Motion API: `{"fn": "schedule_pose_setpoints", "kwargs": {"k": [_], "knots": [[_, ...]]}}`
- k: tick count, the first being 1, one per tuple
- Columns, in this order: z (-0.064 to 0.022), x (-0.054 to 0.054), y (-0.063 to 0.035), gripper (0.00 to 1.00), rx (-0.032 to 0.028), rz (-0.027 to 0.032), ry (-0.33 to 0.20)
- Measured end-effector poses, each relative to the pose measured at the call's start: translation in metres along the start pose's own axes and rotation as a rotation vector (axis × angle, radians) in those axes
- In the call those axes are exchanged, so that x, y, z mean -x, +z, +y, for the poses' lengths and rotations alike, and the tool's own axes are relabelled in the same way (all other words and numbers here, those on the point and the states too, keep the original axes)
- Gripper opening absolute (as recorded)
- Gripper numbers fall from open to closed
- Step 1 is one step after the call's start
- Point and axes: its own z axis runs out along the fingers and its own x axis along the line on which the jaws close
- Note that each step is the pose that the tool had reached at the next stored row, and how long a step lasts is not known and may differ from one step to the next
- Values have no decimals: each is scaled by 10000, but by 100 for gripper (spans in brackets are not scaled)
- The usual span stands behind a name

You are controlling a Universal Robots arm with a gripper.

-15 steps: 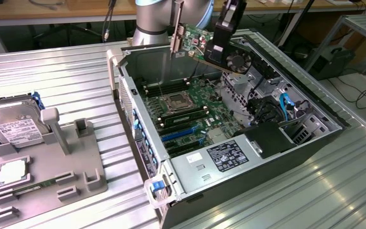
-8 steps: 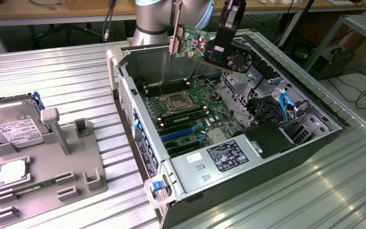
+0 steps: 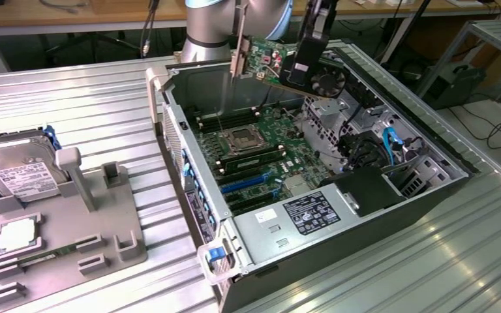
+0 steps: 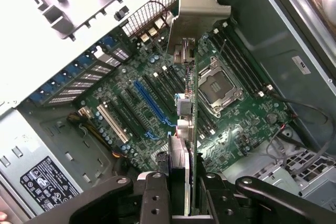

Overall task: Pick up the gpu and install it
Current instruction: 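Insert the gpu into the slot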

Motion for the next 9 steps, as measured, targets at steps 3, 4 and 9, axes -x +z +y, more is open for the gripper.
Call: {"fn": "schedule_pose_setpoints", "kwargs": {"k": [3, 4, 9], "knots": [[0, 0, 0, 27, 0, 5, -235], [0, 0, 0, 27, 0, 8, -344], [0, 0, 0, 27, -1, 20, -855]]}}
